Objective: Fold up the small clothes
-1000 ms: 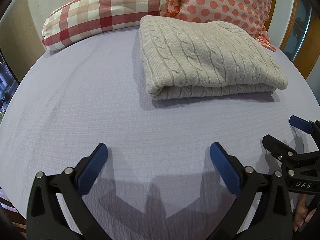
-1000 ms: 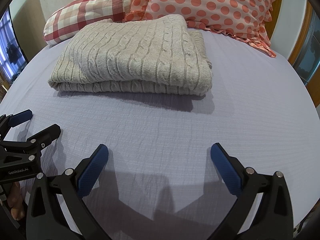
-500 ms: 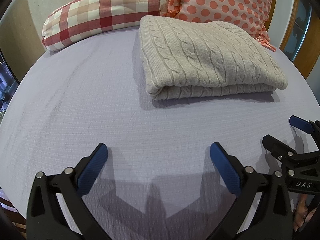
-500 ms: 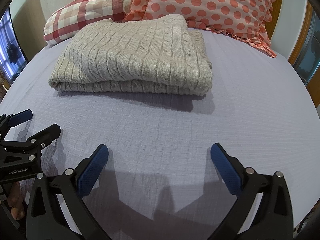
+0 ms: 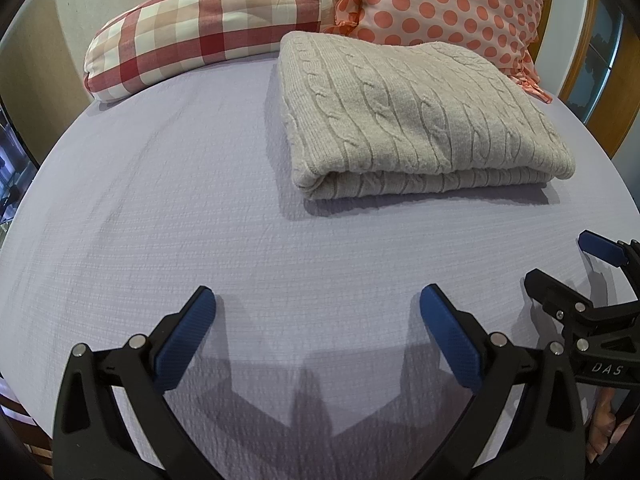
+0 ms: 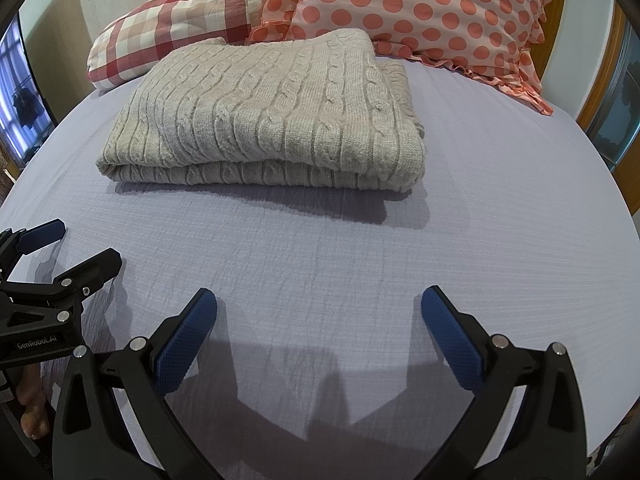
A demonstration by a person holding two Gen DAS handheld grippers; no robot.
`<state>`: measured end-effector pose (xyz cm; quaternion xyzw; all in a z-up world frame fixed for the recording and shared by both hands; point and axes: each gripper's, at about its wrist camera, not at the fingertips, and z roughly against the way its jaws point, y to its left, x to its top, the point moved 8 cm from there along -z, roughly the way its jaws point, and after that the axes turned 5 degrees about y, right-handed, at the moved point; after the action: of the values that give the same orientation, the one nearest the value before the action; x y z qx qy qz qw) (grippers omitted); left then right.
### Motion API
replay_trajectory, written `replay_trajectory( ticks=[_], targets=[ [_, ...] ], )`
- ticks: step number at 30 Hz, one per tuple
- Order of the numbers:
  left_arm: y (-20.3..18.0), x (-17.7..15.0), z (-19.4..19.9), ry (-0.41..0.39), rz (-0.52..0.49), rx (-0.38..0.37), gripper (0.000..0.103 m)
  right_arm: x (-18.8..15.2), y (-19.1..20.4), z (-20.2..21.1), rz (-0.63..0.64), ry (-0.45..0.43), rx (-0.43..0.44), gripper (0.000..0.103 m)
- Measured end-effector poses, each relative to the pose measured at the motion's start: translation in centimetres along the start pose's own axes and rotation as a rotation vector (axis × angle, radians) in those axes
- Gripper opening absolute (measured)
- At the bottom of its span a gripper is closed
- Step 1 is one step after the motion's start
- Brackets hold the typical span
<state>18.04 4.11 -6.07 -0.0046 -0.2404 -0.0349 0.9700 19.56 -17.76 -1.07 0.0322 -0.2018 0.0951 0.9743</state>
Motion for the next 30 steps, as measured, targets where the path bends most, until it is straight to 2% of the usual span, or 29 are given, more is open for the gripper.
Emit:
replay_trajectory(
  ticks=[30],
  targets=[
    [-0.01, 0.10, -0.23, 0.018, -0.005, 0.000, 0.101, -0.01, 0.03, -0.02, 0.000, 0.000, 0.000, 0.102]
  ],
)
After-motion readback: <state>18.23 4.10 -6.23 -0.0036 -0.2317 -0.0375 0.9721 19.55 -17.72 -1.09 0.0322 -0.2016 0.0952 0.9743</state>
